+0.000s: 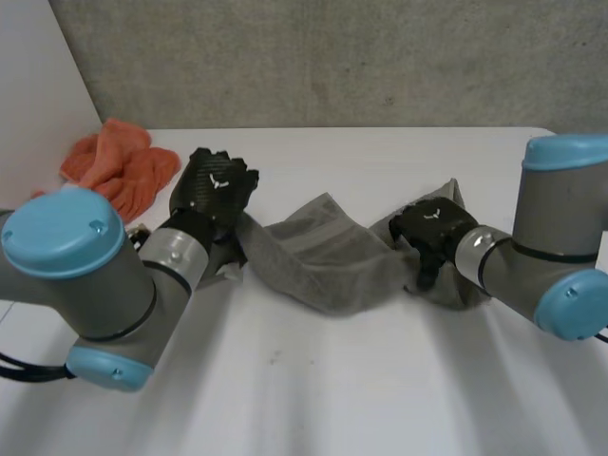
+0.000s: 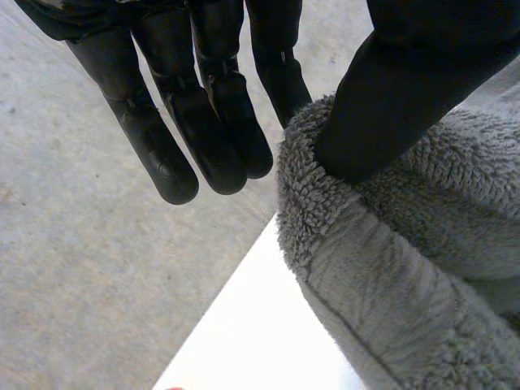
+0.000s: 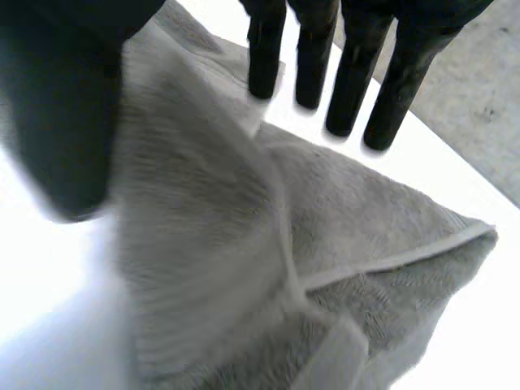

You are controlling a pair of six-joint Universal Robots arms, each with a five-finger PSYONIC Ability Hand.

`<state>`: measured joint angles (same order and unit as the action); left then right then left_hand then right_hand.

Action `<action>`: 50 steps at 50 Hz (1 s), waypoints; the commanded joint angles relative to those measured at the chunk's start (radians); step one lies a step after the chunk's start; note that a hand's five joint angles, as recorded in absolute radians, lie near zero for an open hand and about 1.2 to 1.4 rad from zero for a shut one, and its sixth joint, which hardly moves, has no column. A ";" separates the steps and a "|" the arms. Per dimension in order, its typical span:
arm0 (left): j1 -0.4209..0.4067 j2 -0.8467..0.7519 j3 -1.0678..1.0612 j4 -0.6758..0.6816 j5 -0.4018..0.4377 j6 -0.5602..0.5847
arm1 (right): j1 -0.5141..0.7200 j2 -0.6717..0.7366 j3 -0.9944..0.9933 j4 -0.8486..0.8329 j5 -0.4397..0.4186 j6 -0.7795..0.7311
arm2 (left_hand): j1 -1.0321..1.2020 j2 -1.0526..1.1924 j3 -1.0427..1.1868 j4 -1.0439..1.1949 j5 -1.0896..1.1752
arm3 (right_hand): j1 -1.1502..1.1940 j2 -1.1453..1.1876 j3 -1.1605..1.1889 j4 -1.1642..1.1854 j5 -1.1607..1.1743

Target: Fold the laundry.

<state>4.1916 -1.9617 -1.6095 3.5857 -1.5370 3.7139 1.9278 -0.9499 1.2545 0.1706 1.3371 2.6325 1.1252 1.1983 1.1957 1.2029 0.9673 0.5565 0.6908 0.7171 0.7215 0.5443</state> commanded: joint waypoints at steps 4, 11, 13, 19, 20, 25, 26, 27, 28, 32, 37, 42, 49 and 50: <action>-0.013 0.125 -0.090 -0.002 -0.002 -0.006 | -0.137 -0.188 0.140 -0.071 -0.009 0.205 | 0.271 0.198 0.201 0.193 0.254 | -0.382 -0.516 -0.543 -0.547 -0.544; -0.012 0.170 -0.124 -0.002 0.000 -0.015 | -0.222 -0.236 0.181 0.006 -0.078 0.279 | 0.271 0.198 0.201 0.193 0.254 | -0.337 -0.471 -0.497 -0.502 -0.499; -0.012 0.175 -0.128 -0.002 0.000 -0.019 | -0.246 -0.239 0.194 0.044 -0.117 0.276 | 0.271 0.198 0.201 0.193 0.254 | -0.316 -0.450 -0.477 -0.481 -0.478; -0.015 0.175 -0.133 -0.002 0.000 -0.019 | -0.259 -0.234 0.198 0.076 -0.209 0.195 | 0.271 0.198 0.201 0.193 0.254 | -0.208 -0.342 -0.368 -0.373 -0.370; -0.015 0.175 -0.135 -0.002 0.000 -0.019 | -0.257 -0.230 0.198 0.078 -0.219 0.178 | 0.271 0.198 0.201 0.193 0.254 | -0.193 -0.327 -0.353 -0.358 -0.355; -0.013 0.173 -0.145 -0.002 0.001 -0.019 | -0.248 -0.188 0.181 0.081 -0.242 0.100 | 0.271 0.198 0.201 0.193 0.254 | -0.169 -0.303 -0.330 -0.334 -0.331; -0.013 0.173 -0.145 -0.002 0.001 -0.019 | -0.247 -0.181 0.177 0.081 -0.240 0.093 | 0.271 0.198 0.201 0.193 0.254 | -0.163 -0.298 -0.324 -0.328 -0.326; -0.013 0.173 -0.145 -0.002 0.001 -0.019 | -0.247 -0.170 0.172 0.081 -0.240 0.086 | 0.271 0.198 0.201 0.193 0.254 | -0.152 -0.286 -0.312 -0.317 -0.314; -0.013 0.173 -0.145 -0.002 0.000 -0.019 | -0.247 -0.164 0.168 0.081 -0.242 0.083 | 0.271 0.198 0.201 0.193 0.254 | -0.143 -0.277 -0.303 -0.308 -0.305; -0.013 0.173 -0.145 -0.002 0.000 -0.019 | -0.247 -0.127 0.152 0.078 -0.246 0.081 | 0.271 0.198 0.201 0.193 0.254 | -0.075 -0.210 -0.236 -0.240 -0.238; -0.012 0.173 -0.145 -0.002 0.001 -0.019 | -0.219 -0.076 0.134 0.069 -0.237 0.081 | 0.271 0.198 0.201 0.193 0.254 | -0.031 -0.166 -0.192 -0.196 -0.194; -0.012 0.173 -0.145 -0.002 0.001 -0.019 | -0.194 -0.029 0.105 0.063 -0.234 0.080 | 0.271 0.198 0.201 0.193 0.254 | 0.022 -0.113 -0.139 -0.143 -0.141; -0.010 0.172 -0.145 -0.001 0.001 -0.017 | -0.188 0.022 0.085 0.018 -0.210 0.089 | 0.271 0.198 0.201 0.193 0.254 | 0.499 0.364 0.338 0.334 0.336; -0.010 0.170 -0.145 -0.001 0.000 -0.017 | -0.187 0.023 0.082 0.001 -0.187 0.093 | 0.271 0.198 0.201 0.193 0.254 | 0.836 0.702 0.676 0.671 0.674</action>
<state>4.1812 -1.7895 -1.7550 3.5844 -1.5358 3.6962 1.7358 -0.9534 1.3493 0.2150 1.1084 2.7155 1.1252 1.1985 1.1957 1.2029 0.9673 0.5134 0.6038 0.5937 0.5912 0.3921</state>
